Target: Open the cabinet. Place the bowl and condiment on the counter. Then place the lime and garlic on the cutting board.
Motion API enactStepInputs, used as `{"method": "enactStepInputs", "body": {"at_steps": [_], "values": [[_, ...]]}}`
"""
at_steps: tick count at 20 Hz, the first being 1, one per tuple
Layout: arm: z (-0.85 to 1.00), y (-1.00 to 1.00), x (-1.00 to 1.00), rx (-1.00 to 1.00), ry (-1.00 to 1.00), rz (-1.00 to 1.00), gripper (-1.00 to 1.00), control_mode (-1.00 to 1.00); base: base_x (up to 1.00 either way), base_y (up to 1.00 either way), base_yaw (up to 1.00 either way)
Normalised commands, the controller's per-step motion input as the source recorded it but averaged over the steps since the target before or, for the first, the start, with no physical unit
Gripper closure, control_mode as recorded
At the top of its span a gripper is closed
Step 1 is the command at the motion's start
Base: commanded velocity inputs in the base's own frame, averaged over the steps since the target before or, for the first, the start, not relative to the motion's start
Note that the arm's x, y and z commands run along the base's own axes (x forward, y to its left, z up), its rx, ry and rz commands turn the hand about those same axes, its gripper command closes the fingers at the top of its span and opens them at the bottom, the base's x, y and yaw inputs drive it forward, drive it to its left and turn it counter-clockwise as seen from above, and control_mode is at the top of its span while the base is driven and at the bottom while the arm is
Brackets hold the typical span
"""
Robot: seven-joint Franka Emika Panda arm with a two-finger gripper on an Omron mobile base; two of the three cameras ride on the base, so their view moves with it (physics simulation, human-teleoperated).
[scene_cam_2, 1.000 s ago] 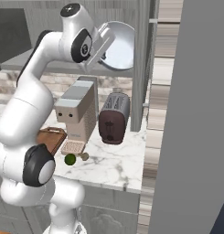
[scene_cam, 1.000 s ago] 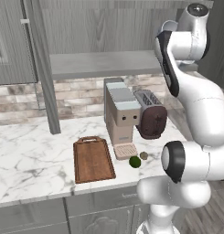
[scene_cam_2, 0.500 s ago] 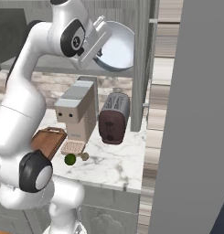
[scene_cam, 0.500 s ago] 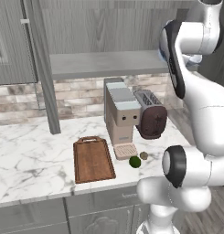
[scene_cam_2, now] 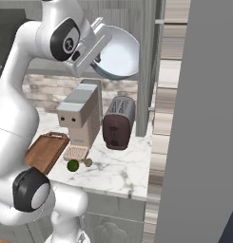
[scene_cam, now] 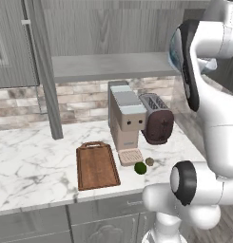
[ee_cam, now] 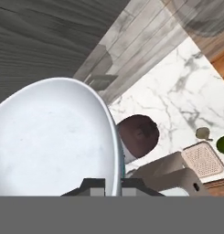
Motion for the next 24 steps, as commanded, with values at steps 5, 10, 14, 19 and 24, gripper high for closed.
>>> {"method": "enactStepInputs", "body": {"at_steps": [5,10,14,19,24], "values": [[-0.06,0.78,-0.01,-0.03,0.00,0.01,1.00,-1.00,0.00,0.00,0.00],[-0.14,0.97,-0.08,-0.09,0.00,0.00,1.00,-1.00,0.00,0.00,0.00],[-0.05,0.48,-0.81,-0.05,0.01,0.00,1.00,-1.00,0.00,0.00,0.00],[0.00,0.16,-1.00,-0.04,0.01,0.00,1.00,-1.00,0.00,0.00,0.00],[-0.01,0.17,-0.89,-0.06,0.06,0.00,1.00,-1.00,0.00,0.00,0.00]]}}
